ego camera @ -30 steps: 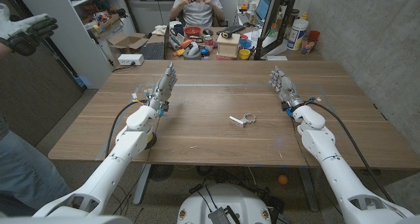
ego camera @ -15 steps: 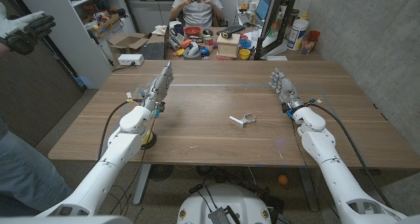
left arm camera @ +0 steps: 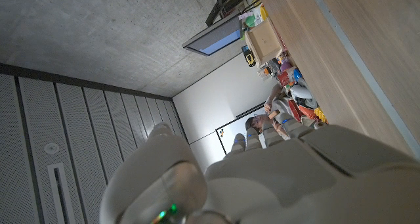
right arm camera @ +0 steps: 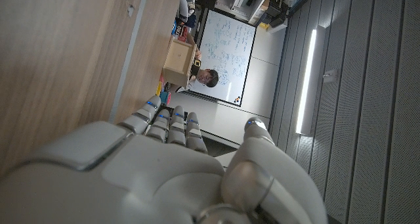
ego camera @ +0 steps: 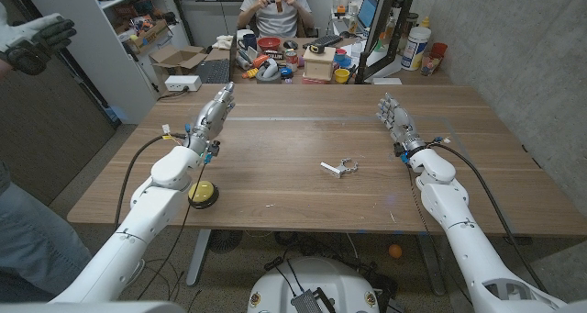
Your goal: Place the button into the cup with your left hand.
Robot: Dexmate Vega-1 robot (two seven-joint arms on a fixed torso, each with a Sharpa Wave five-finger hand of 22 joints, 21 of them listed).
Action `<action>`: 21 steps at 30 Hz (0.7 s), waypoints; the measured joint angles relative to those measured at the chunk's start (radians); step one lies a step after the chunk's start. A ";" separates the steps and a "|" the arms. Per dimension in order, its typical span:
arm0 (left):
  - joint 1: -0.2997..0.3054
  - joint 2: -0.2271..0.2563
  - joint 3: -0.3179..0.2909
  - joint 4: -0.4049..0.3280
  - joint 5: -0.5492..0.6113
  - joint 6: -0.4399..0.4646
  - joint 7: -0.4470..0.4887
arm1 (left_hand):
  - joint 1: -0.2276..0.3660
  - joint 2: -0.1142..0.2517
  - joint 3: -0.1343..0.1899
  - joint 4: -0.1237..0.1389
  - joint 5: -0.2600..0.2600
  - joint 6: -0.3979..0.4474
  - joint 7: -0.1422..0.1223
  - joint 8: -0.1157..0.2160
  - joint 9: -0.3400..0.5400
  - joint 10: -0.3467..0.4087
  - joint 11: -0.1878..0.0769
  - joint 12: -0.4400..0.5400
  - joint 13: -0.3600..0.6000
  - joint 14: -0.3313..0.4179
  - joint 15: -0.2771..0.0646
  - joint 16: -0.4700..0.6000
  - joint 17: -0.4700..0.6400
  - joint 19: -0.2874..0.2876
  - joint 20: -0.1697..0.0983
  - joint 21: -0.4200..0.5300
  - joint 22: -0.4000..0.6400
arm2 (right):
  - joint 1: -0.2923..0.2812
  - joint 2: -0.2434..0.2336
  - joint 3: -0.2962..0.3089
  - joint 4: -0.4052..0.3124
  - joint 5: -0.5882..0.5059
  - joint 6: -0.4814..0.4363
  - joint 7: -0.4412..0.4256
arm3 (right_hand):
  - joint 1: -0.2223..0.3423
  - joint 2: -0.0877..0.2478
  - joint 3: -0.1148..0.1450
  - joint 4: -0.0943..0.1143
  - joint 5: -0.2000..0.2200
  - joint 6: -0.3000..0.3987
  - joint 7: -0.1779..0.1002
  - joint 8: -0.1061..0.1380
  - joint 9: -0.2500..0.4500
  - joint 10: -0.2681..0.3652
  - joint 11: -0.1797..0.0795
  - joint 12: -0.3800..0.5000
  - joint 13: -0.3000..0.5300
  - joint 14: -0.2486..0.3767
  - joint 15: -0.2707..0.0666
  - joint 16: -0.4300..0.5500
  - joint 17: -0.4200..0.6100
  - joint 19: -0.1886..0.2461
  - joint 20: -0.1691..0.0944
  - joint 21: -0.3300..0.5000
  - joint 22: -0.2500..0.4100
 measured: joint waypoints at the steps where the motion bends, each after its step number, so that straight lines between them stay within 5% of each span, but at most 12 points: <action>1: 0.007 0.009 -0.006 -0.015 0.006 0.004 0.003 | 0.010 0.000 0.002 -0.002 0.000 0.000 0.000 0.000 0.000 0.000 0.000 0.000 0.000 0.001 -0.001 0.003 0.000 0.003 0.003 0.000 0.000 | 0.000 0.000 0.000 0.000 -0.001 0.001 -0.001 | 0.000 0.000 0.000 0.000 0.000 0.000 0.000 0.000 0.000 0.000 0.000 0.000 0.000 0.000 0.000 0.000 0.000 0.000 0.000 0.000 0.000; 21: 0.174 0.148 -0.146 -0.233 0.093 0.047 0.020 | 0.097 0.031 0.039 -0.048 -0.010 0.013 -0.028 0.008 0.005 0.030 -0.030 0.008 0.000 0.038 -0.020 0.008 0.000 0.021 0.021 0.011 0.005 | -0.008 0.004 -0.003 -0.020 -0.017 0.004 -0.018 | 0.000 0.000 0.000 0.000 0.000 0.005 0.006 0.000 0.000 0.000 0.000 -0.004 0.000 0.004 -0.004 0.000 0.000 0.000 0.000 0.000 0.000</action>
